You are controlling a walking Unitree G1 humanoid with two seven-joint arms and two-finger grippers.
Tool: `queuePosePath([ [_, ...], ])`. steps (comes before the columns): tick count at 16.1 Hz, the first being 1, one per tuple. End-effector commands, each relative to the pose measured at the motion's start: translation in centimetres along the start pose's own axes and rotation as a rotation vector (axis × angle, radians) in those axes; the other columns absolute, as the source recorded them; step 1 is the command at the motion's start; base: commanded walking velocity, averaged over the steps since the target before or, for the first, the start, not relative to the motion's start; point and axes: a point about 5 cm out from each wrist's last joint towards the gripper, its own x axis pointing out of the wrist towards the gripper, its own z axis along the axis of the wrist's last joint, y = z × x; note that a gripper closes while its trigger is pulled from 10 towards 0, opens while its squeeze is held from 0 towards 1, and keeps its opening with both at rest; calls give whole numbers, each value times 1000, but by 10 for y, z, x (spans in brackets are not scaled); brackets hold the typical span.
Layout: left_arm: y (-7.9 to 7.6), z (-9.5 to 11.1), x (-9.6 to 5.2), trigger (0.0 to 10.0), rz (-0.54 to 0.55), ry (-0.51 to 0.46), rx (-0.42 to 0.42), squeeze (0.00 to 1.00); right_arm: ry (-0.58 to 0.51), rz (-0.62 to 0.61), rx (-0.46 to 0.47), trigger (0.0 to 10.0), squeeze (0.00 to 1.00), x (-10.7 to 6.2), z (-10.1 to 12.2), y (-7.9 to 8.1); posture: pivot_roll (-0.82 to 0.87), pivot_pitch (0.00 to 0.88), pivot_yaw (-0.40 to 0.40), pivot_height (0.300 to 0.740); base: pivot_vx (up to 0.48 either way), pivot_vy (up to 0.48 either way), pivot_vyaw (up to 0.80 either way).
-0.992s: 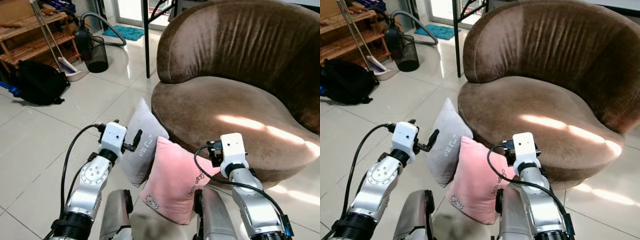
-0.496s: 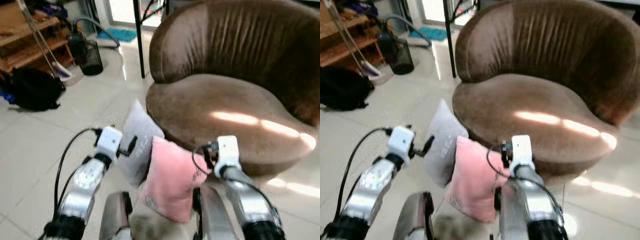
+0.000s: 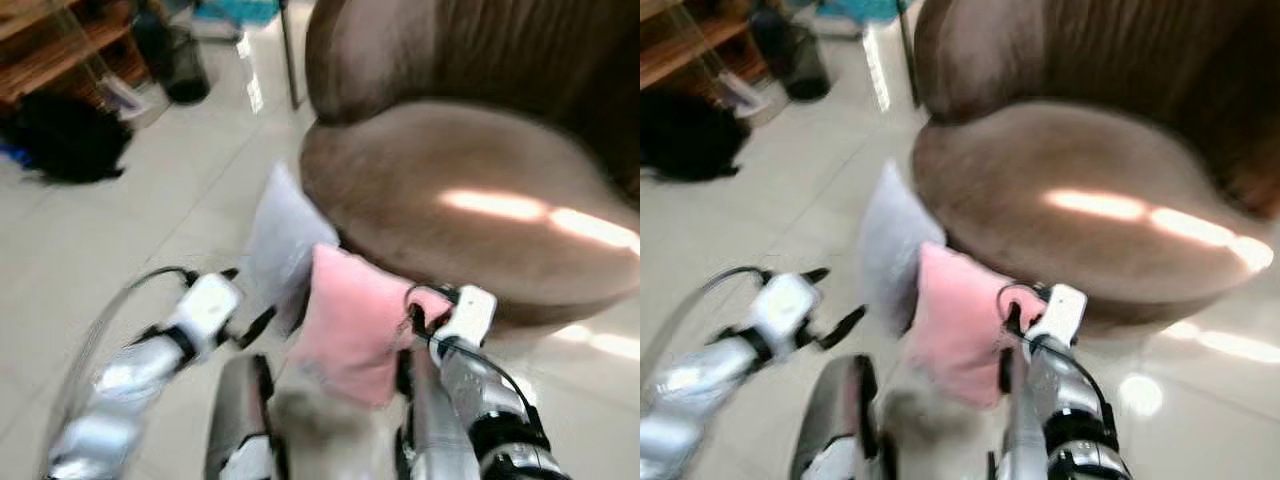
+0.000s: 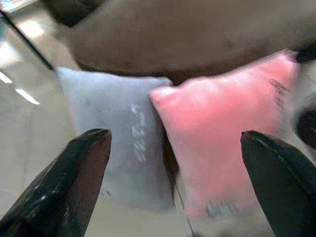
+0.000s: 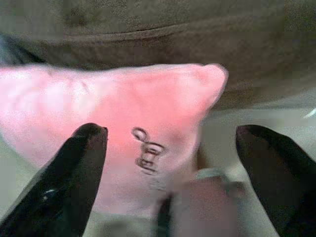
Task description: Move the pillow to the sofa from floor
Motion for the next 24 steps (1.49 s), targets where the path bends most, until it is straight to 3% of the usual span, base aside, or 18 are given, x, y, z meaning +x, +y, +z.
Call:
queuePosePath([
  [1, 8, 16, -7, 10000, -43, -47, 14, 0, -57, -7, 142, 10000, 1000, 3, 8, 6, 276, 286, 145, 546, 0, 0, 0],
  [3, 13, 31, -25, 10000, -136, -57, 44, 0, -123, -30, 256, 10000, 1000, 6, 19, 6, 333, 318, 185, 546, 0, 0, 0],
  [6, 16, 50, -43, 10000, -134, -66, 37, 0, -181, -45, 295, 10000, 1000, 9, 29, 4, 397, 317, 208, 546, 0, 0, 0],
  [7, 16, 55, -52, 10000, -142, -51, 45, 0, -194, -84, 279, 10000, 1000, 11, 33, 1, 414, 307, 212, 546, 0, 0, 0],
  [8, 18, 61, -64, 10000, -169, -27, 41, 0, -186, -184, 203, 10000, 1000, 12, 37, -5, 432, 312, 220, 546, 0, 0, 0],
  [11, 22, 65, -69, 10000, -177, 6, 45, 0, -239, -353, 202, 10000, 1000, 10, 48, -27, 460, 353, 238, 546, 0, 0, 0],
  [14, 24, 68, -73, 10000, -170, 28, 37, 0, -233, -452, 166, 10000, 1000, 8, 50, -39, 473, 335, 248, 546, 0, 0, 0],
  [15, 24, 70, -75, 10000, -170, 34, 30, 0, -208, -464, 189, 10000, 824, 9, 47, -40, 482, 338, 253, 546, 0, 0, 0],
  [16, 25, 72, -77, 10000, -171, 41, 30, 0, -194, -461, 218, 10000, 0, 9, 45, -38, 494, 345, 259, 546, 0, 0, 0],
  [18, 25, 74, -78, 10000, -175, 41, 14, 0, -164, -334, 426, 10000, 0, 13, 39, -22, 501, 349, 264, 546, 0, 0, 0],
  [20, 24, 74, -80, 10000, -178, 42, 2, 0, -95, -222, 576, 10000, 0, 16, 26, -5, 494, 339, 261, 546, 0, 0, 0],
  [24, 15, 72, -85, 10000, -244, 71, -33, 0, -74, -118, 581, 10000, 0, 15, 17, 13, 488, 343, 256, 546, 0, 0, 0],
])
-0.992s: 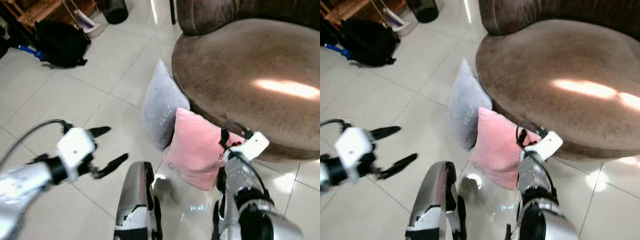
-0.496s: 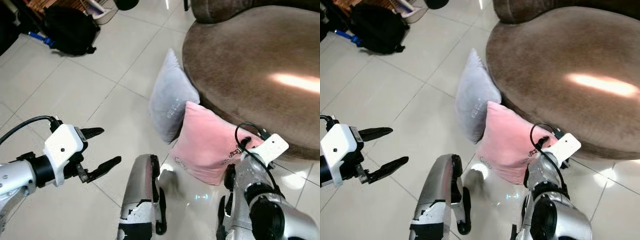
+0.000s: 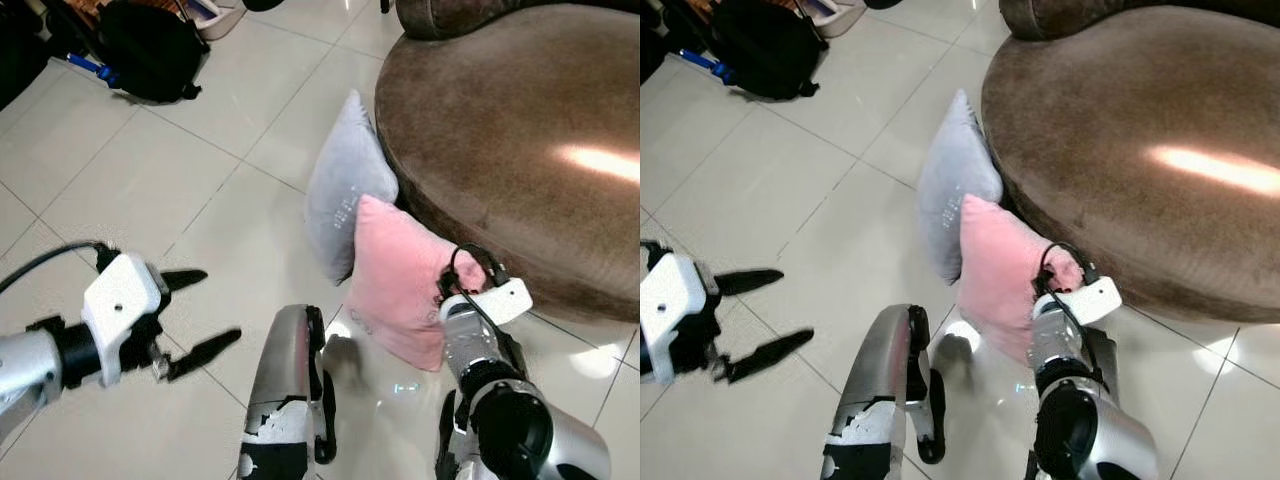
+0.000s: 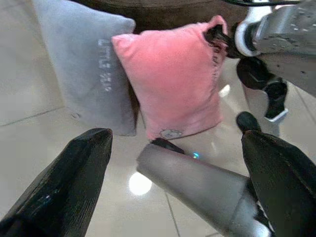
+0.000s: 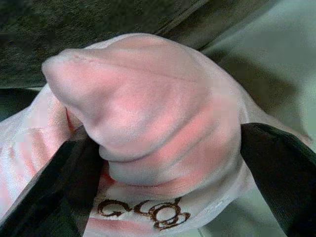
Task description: Move the pillow to the sofa from floor
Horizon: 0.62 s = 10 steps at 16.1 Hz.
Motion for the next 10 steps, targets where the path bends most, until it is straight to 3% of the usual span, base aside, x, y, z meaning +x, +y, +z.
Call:
queuePosePath([
  [1, -1, 0, -4, 10000, -10, 20, -5, 0, 61, 4, 14, 10000, 0, -5, -19, -3, 487, 342, 255, 546, 0, 0, 0],
  [3, -2, 0, -3, 10000, -7, 20, -7, 0, 72, 37, -17, 0, 0, -6, -22, -2, 486, 342, 254, 546, 0, 0, 0],
  [10, -6, -1, -4, 10000, -17, 23, -18, 0, 73, 63, -54, 0, 0, -7, -23, -4, 480, 341, 253, 546, 0, 0, 0],
])
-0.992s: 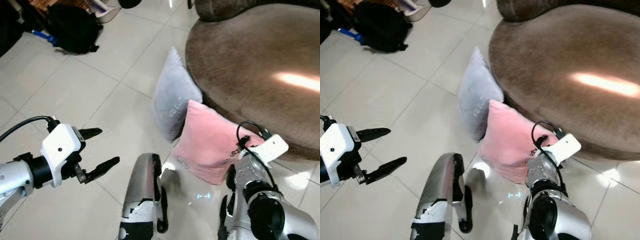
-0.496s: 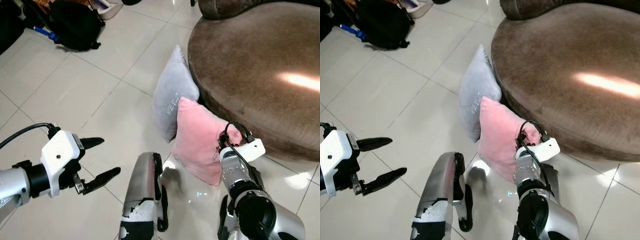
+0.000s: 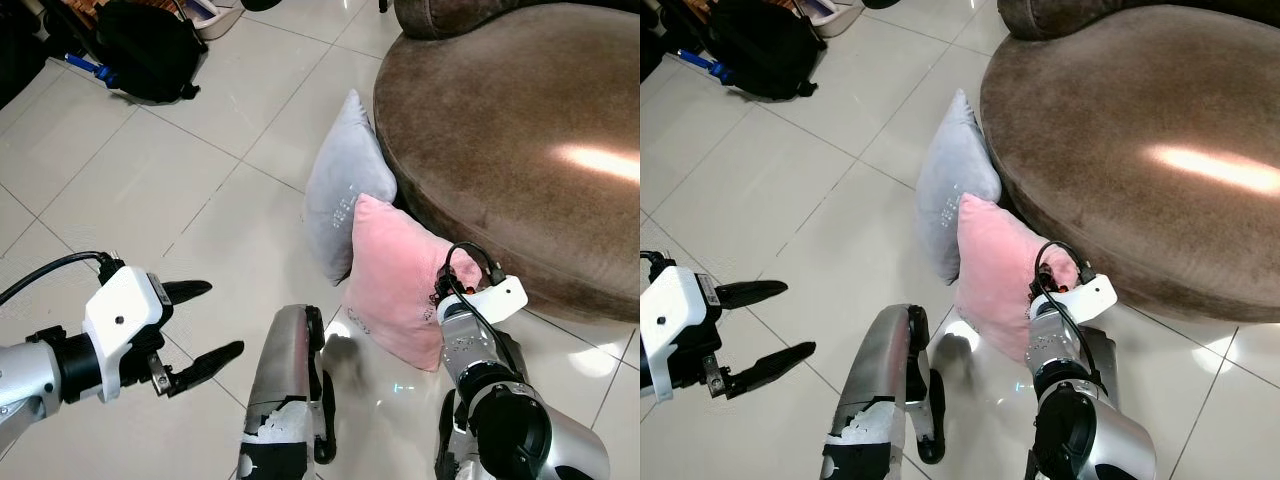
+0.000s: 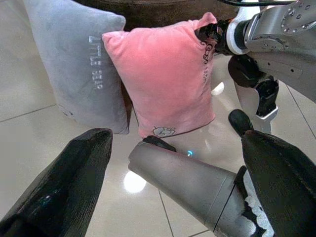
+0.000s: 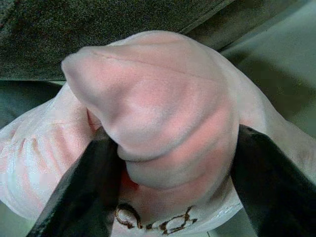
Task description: Move the pillow to the sofa from floor
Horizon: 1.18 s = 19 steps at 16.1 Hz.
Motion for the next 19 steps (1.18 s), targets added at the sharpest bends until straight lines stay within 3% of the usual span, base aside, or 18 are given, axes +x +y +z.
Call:
queuePosePath([
  [1, -1, -1, -3, 10000, -2, 16, -9, 0, 74, -7, -22, 0, 0, -6, -21, -5, 480, 343, 253, 546, 0, 0, 0],
  [19, -4, -6, 1, 10000, -18, 23, -12, 0, 72, -10, -18, 0, 0, -7, -23, -10, 458, 322, 240, 546, 0, 0, 0],
])
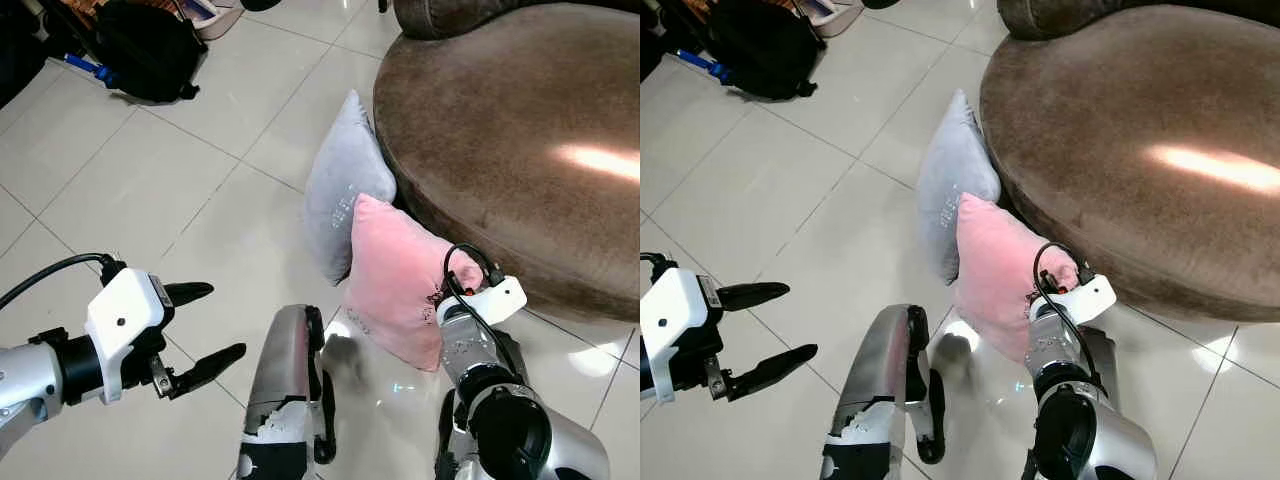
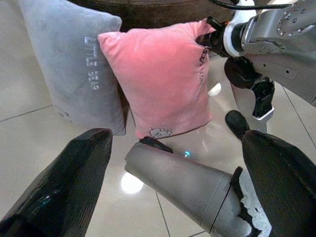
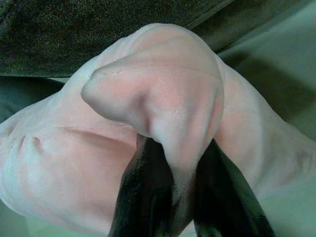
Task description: Move the pillow to the sofa from floor
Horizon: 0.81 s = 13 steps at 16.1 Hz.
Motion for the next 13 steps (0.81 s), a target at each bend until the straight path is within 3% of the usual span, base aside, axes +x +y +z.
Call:
queuePosePath([
  [1, -2, -6, 0, 10000, -10, 25, -7, 0, 71, -15, -6, 0, 0, -7, -22, -7, 453, 318, 237, 546, 0, 0, 0],
  [5, -7, -16, 6, 10000, 22, 17, -40, 0, 83, 10, -31, 0, 0, -9, -27, -6, 374, 286, 208, 546, 0, 0, 0],
  [9, -12, -39, 37, 10000, 124, -49, -128, 0, 63, 144, -11, 0, 0, -13, -34, 8, 182, 208, 121, 546, 0, 0, 0],
  [11, -7, -48, 61, 10000, 189, -93, -176, 0, 72, 257, -27, 0, 0, -19, -37, 22, 87, 164, 99, 546, 0, 0, 0],
  [13, -1, -47, 75, 10000, 226, -144, -179, 0, 62, 344, -66, 0, 0, -28, -32, 35, 34, 107, 88, 546, 0, 0, 0],
])
